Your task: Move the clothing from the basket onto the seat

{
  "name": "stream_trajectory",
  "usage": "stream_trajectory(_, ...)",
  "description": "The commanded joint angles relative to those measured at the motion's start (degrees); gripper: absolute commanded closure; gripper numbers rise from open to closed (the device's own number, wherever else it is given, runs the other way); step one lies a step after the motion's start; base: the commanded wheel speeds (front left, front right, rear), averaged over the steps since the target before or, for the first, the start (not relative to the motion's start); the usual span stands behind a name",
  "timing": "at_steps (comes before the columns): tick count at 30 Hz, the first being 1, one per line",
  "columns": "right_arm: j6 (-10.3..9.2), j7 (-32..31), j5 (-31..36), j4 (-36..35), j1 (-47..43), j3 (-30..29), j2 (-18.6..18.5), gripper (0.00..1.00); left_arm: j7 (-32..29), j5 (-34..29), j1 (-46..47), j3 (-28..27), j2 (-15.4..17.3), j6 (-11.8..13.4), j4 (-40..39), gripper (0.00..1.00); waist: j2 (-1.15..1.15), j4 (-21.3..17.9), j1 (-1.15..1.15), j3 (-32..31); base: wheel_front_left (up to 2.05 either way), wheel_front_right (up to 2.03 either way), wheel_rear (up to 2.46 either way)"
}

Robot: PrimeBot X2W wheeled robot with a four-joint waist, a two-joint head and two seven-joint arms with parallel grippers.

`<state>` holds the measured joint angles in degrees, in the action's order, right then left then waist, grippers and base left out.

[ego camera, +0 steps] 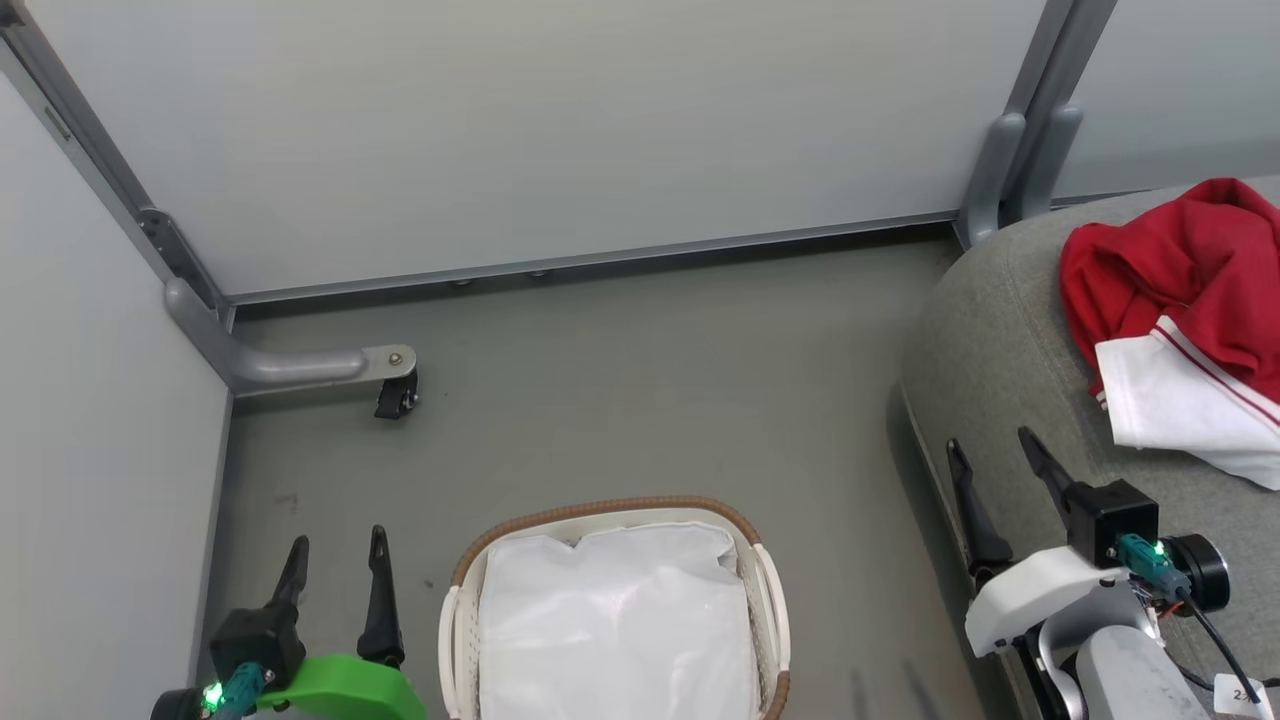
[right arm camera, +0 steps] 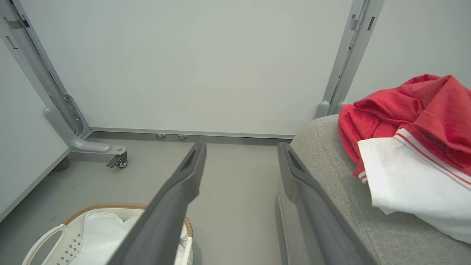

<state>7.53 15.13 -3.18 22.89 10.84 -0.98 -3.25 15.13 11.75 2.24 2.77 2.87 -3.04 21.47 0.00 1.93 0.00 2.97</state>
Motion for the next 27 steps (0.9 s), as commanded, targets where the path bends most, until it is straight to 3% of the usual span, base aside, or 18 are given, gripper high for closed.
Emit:
stream_trajectory(1, 0.01, -0.01, -0.03, 0.20, -0.11, -0.01, 0.03, 1.00, -0.03, 0.04, -0.15, 0.02, -0.02, -0.01, 0.22, 1.00, 0.00, 0.00, 0.00, -0.11, 0.00, 0.00, 0.00)
stream_trajectory(5, 0.01, -0.67, -1.20, 1.86, -0.75, -0.44, 0.49, 1.00, -0.54, 1.19, -0.25, -0.23, -0.18, -0.07, 1.92, 1.00, 0.00, -0.01, 0.00, -0.17, 0.00, 0.00, 0.00)
stream_trajectory(27, -0.01, -6.46, -25.92, -1.48, -2.05, -1.72, 0.41, 1.00, -6.35, 23.46, 0.97, -2.67, -0.11, -1.33, -0.92, 1.00, 0.00, -0.35, 0.00, -0.64, 0.00, 0.00, 0.00)
